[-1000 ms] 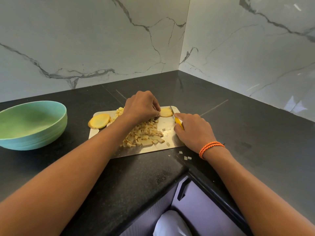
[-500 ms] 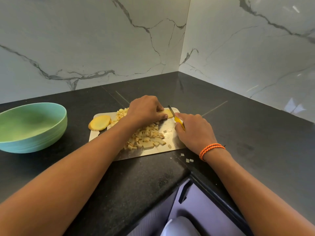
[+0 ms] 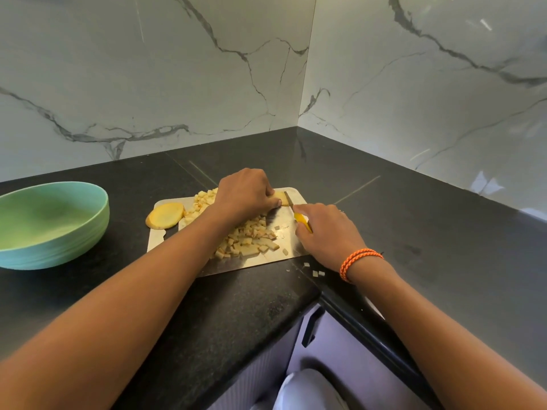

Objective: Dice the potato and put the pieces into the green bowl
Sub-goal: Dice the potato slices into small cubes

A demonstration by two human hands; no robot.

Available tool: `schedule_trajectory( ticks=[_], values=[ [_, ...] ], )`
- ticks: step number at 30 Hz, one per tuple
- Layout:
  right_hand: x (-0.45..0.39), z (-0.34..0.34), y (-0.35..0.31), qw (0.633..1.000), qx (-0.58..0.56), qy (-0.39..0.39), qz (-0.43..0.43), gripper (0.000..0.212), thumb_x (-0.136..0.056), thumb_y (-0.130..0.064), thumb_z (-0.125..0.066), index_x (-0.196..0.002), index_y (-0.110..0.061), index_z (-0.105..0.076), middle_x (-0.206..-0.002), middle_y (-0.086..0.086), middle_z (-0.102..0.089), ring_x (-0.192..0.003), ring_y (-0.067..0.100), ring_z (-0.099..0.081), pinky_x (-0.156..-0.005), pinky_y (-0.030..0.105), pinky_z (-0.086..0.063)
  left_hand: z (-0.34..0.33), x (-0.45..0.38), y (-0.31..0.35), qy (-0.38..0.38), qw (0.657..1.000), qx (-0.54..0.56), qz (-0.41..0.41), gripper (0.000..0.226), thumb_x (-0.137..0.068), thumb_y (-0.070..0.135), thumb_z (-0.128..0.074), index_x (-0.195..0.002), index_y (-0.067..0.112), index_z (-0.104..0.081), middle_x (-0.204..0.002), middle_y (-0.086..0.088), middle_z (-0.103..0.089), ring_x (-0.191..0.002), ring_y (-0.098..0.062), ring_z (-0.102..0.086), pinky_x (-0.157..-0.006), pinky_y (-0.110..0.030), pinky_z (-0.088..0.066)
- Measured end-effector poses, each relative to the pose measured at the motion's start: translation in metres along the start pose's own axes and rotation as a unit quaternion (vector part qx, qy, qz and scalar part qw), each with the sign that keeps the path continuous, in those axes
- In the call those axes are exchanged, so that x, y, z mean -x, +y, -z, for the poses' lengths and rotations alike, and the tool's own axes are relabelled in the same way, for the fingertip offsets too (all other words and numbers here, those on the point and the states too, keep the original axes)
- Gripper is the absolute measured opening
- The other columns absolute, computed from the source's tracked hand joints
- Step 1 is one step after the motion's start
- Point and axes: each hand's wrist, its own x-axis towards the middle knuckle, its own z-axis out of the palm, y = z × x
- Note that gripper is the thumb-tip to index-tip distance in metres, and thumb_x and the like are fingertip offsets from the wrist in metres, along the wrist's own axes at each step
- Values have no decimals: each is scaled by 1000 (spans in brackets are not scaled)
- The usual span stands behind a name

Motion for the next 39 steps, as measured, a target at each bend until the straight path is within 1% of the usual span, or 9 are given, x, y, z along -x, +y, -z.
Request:
schedule_trajectory(
  ticks=[2,7,11,15,17,21,25,33,39],
  values=[
    [12,3,1,1000,-3,-7,1,47,-102,-35,-48,-149,-29,-50,-127,9,-66,-98,26,-66,-90,45,-57,2,3,1,2,1000,2,9,39,-90,58,-75,-103,22,-82,-104,12,-77,-84,-11,-65,-58,-25,-37],
    [43,10,2,1000,-2,3,13,47,-103,-34,-49,-150,-31,-50,-118,6,-70,-93,24,-66,-86,41,-55,1,4,1,7,999,-2,36,38,-90,57,-76,-104,22,-82,-103,12,-78,-81,-12,-66,-75,-36,-60],
    [37,16,2,998,-32,53,1,46,-99,-34,-48,-145,-29,-56,-94,7,-72,-74,20,-62,-75,39,-57,4,5,0,-3,1000,2,25,36,-91,56,-75,-100,21,-83,-102,11,-79,-79,-10,-65,-72,-34,-59],
    [7,16,-3,991,-52,124,-20,47,-95,-35,-48,-139,-26,-61,-106,7,-75,-82,25,-68,-80,45,-61,4,5,0,-11,1000,5,16,36,-91,56,-75,-100,22,-83,-98,12,-77,-78,-9,-62,-68,-30,-52],
    [-6,12,-7,992,-55,113,-21,47,-95,-36,-49,-139,-27,-61,-112,6,-74,-87,25,-69,-83,45,-60,4,4,-1,-9,1000,1,18,36,-90,58,-75,-96,23,-83,-96,11,-76,-79,-9,-63,-69,-32,-55],
    [-17,0,-12,996,-40,77,-20,48,-96,-35,-48,-143,-30,-58,-92,6,-73,-80,27,-67,-78,46,-59,3,3,-4,-6,1000,-11,17,39,-88,61,-73,-91,23,-82,-90,9,-76,-78,-13,-65,-70,-33,-56],
    [-18,-12,-13,997,-22,76,-9,44,-98,-31,-48,-141,-28,-59,-88,8,-71,-76,27,-66,-76,45,-59,3,2,-5,-5,1000,-4,14,39,-88,61,-72,-91,24,-84,-89,8,-78,-74,-12,-66,-67,-32,-56],
    [-18,-13,-13,999,-9,37,7,42,-103,-31,-49,-144,-27,-56,-122,12,-65,-108,34,-62,-86,42,-51,-1,0,0,-6,998,0,58,38,-85,59,-75,-74,22,-80,-82,8,-78,-63,-11,-65,-67,-35,-61],
    [3,-5,-6,1000,-15,15,11,45,-100,-35,-52,-144,-29,-56,-112,7,-68,-89,26,-65,-83,42,-56,-1,2,3,5,998,0,70,35,-84,59,-77,-85,24,-82,-87,11,-78,-68,-10,-65,-70,-35,-60]
  ],
)
